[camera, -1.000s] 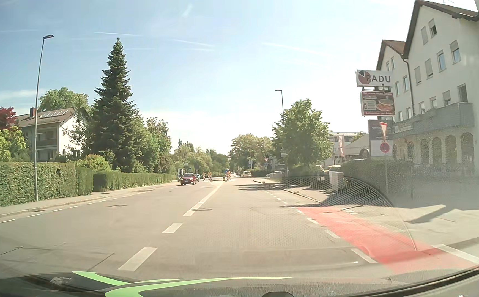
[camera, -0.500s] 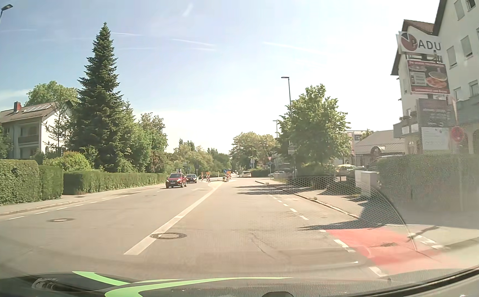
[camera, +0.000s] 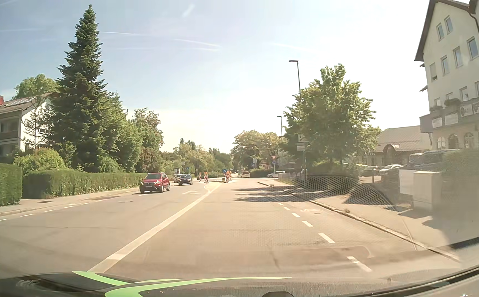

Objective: Follow the waypoints while adhering to traffic rules and regulations

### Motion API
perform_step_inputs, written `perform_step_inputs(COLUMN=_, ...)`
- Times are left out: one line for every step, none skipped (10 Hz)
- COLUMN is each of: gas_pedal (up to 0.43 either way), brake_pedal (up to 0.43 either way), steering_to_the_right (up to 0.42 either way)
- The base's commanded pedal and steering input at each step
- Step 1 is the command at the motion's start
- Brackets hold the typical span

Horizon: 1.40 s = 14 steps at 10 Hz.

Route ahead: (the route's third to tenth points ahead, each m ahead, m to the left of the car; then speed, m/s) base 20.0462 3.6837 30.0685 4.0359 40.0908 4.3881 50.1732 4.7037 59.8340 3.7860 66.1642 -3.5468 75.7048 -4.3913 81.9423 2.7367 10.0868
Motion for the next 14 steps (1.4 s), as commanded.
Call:
perform_step_inputs(gas_pedal=0.0, brake_pedal=0.0, steering_to_the_right=-0.009)
perform_step_inputs(gas_pedal=0.0, brake_pedal=0.0, steering_to_the_right=-0.01)
perform_step_inputs(gas_pedal=0.0, brake_pedal=0.0, steering_to_the_right=-0.01)
perform_step_inputs(gas_pedal=0.0, brake_pedal=0.0, steering_to_the_right=-0.01)
perform_step_inputs(gas_pedal=0.0, brake_pedal=0.0, steering_to_the_right=-0.01)
perform_step_inputs(gas_pedal=0.0, brake_pedal=0.0, steering_to_the_right=-0.01)
perform_step_inputs(gas_pedal=0.0, brake_pedal=0.0, steering_to_the_right=-0.01)
perform_step_inputs(gas_pedal=0.0, brake_pedal=0.0, steering_to_the_right=-0.01)
perform_step_inputs(gas_pedal=0.0, brake_pedal=0.006, steering_to_the_right=-0.01)
perform_step_inputs(gas_pedal=0.0, brake_pedal=0.043, steering_to_the_right=-0.01)
perform_step_inputs(gas_pedal=0.0, brake_pedal=0.091, steering_to_the_right=-0.01)
perform_step_inputs(gas_pedal=0.0, brake_pedal=0.116, steering_to_the_right=-0.01)
perform_step_inputs(gas_pedal=0.0, brake_pedal=0.116, steering_to_the_right=-0.009)
perform_step_inputs(gas_pedal=0.0, brake_pedal=0.128, steering_to_the_right=-0.009)
